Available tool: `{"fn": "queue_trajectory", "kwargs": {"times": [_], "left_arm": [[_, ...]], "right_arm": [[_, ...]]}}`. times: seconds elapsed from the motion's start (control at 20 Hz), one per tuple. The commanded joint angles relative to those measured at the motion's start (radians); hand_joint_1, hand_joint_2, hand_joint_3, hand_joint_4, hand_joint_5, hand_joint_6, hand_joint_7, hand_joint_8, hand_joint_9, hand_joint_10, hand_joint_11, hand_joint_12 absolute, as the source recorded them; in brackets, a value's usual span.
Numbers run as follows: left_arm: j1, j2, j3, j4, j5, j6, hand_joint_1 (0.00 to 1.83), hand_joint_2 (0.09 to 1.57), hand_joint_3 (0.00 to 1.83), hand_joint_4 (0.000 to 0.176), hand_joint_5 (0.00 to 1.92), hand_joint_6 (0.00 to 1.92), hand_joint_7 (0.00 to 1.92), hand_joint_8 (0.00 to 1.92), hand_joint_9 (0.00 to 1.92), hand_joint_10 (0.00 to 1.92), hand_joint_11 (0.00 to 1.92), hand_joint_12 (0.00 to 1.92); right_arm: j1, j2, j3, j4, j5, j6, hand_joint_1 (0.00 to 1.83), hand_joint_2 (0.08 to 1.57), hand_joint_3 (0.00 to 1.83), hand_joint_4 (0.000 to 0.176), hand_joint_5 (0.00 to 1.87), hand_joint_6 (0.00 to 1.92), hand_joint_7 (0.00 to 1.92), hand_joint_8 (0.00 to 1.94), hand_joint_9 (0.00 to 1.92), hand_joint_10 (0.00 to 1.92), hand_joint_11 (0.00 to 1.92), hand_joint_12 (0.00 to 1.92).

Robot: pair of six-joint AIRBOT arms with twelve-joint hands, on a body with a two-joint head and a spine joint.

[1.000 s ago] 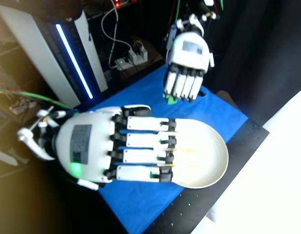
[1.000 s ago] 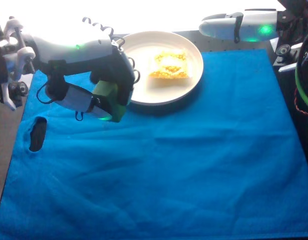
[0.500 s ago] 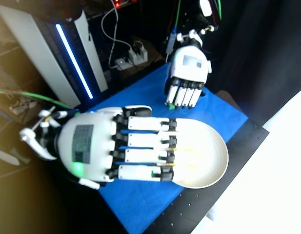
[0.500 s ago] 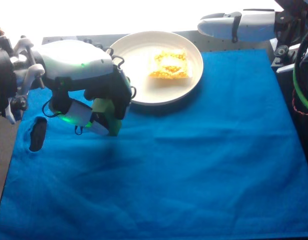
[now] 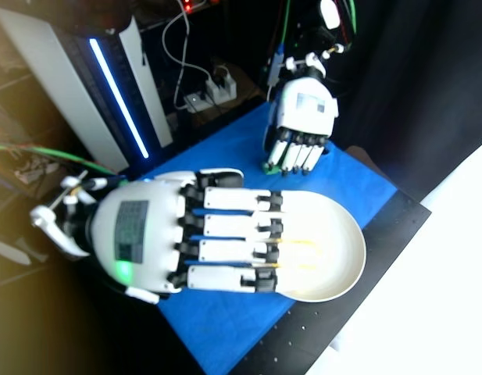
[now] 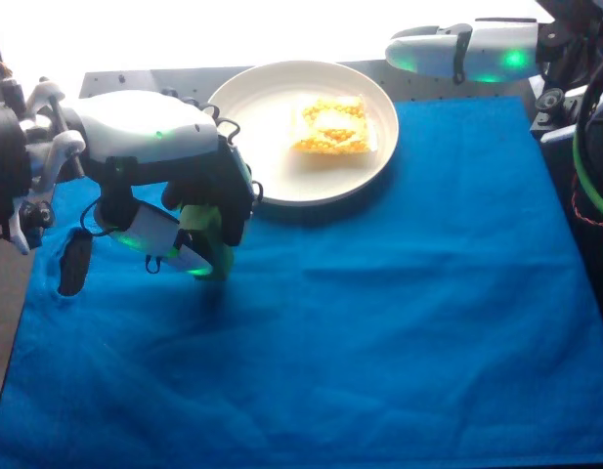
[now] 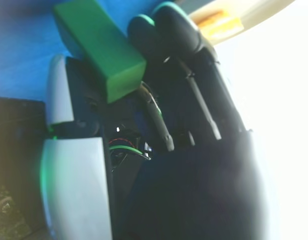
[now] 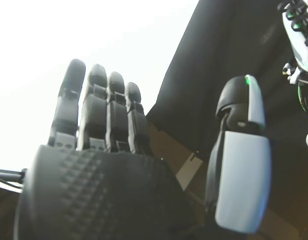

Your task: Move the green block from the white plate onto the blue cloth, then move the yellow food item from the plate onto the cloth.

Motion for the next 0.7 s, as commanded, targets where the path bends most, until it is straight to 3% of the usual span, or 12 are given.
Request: {"fn": "queue_trajectory", "kwargs": {"times": [0.0, 0.15, 0.25, 0.3, 0.35, 0.4, 0.45, 0.5, 0.55, 0.65], "left_arm": [[-0.004, -0.002, 0.0, -0.029, -0.072, -0.009, 1.28, 1.09, 0.0, 0.0, 1.07, 0.57, 1.04, 1.12, 1.07, 1.0, 0.95, 1.3], [-0.002, -0.001, -0.006, -0.028, -0.081, -0.009, 1.29, 1.07, 0.0, 0.0, 1.11, 0.53, 1.1, 1.02, 1.14, 0.74, 0.95, 1.18], [0.0, 0.001, -0.01, -0.026, -0.086, -0.01, 1.28, 1.08, 0.0, 0.0, 1.08, 0.56, 1.07, 1.07, 1.13, 0.74, 0.93, 1.22], [0.002, 0.002, -0.011, -0.026, -0.087, -0.01, 1.27, 1.1, 0.0, 0.0, 1.04, 0.63, 1.04, 1.13, 1.09, 0.79, 0.89, 1.3], [0.003, 0.002, -0.011, -0.026, -0.088, -0.01, 1.26, 1.1, 0.0, 0.0, 1.02, 0.7, 1.0, 1.16, 1.0, 0.72, 0.77, 1.18], [0.004, 0.003, -0.011, -0.026, -0.09, -0.01, 1.21, 1.14, 0.01, 0.0, 0.91, 0.95, 0.92, 1.22, 0.89, 0.64, 0.62, 1.18], [0.005, 0.003, -0.012, -0.026, -0.092, -0.012, 1.14, 1.16, 0.0, 0.0, 0.89, 1.09, 0.76, 0.66, 0.83, 0.55, 0.56, 1.16], [0.005, 0.003, -0.011, -0.026, -0.094, -0.017, 1.12, 1.08, 0.0, 0.0, 0.67, 0.5, 0.7, 0.35, 0.72, 0.49, 0.41, 1.24], [0.006, 0.004, -0.011, -0.026, -0.097, -0.021, 1.13, 1.03, 0.0, 0.0, 0.68, 0.21, 0.73, 0.16, 0.69, 0.44, 0.34, 1.27], [0.007, 0.005, -0.011, -0.026, -0.106, -0.024, 1.11, 0.91, 0.0, 0.0, 0.76, 0.05, 0.8, 0.05, 0.75, 0.43, 0.37, 1.33]], "right_arm": [[0.013, 0.0, 0.0, 0.025, 0.116, 0.005, 0.79, 0.87, 0.0, 0.0, 0.24, 0.0, 0.31, 0.01, 0.32, 0.0, 0.04, 0.74], [0.013, 0.0, 0.0, 0.025, 0.116, 0.005, 0.81, 0.87, 0.0, 0.0, 0.25, 0.0, 0.32, 0.0, 0.33, 0.01, 0.01, 0.81], [0.013, 0.0, 0.0, 0.025, 0.116, 0.005, 0.81, 0.88, 0.0, 0.0, 0.25, 0.0, 0.32, 0.0, 0.34, 0.01, 0.02, 0.81], [0.013, 0.0, 0.0, 0.025, 0.116, 0.005, 0.81, 0.87, 0.0, 0.0, 0.26, 0.0, 0.31, 0.0, 0.34, 0.01, 0.01, 0.81], [0.013, 0.0, 0.0, 0.025, 0.116, 0.005, 0.8, 0.88, 0.0, 0.0, 0.26, 0.0, 0.31, 0.0, 0.35, 0.01, 0.0, 0.88], [0.013, 0.0, 0.0, 0.025, 0.116, 0.005, 0.81, 0.87, 0.0, 0.0, 0.27, 0.01, 0.35, 0.02, 0.37, 0.01, 0.02, 0.9], [0.013, -0.001, 0.0, 0.025, 0.116, 0.005, 0.8, 0.86, 0.0, 0.0, 0.26, 0.0, 0.34, 0.01, 0.36, 0.01, 0.0, 0.9], [0.013, -0.001, 0.0, 0.024, 0.116, 0.005, 0.8, 0.84, 0.0, 0.0, 0.26, 0.0, 0.33, 0.01, 0.36, 0.0, 0.0, 0.9], [0.013, -0.001, 0.0, 0.024, 0.116, 0.005, 0.81, 0.84, 0.0, 0.0, 0.27, 0.0, 0.34, 0.01, 0.36, 0.01, 0.0, 0.9], [0.013, -0.001, 0.0, 0.024, 0.116, 0.005, 0.79, 0.87, 0.0, 0.0, 0.24, 0.0, 0.34, 0.0, 0.35, 0.0, 0.0, 0.89]]}}
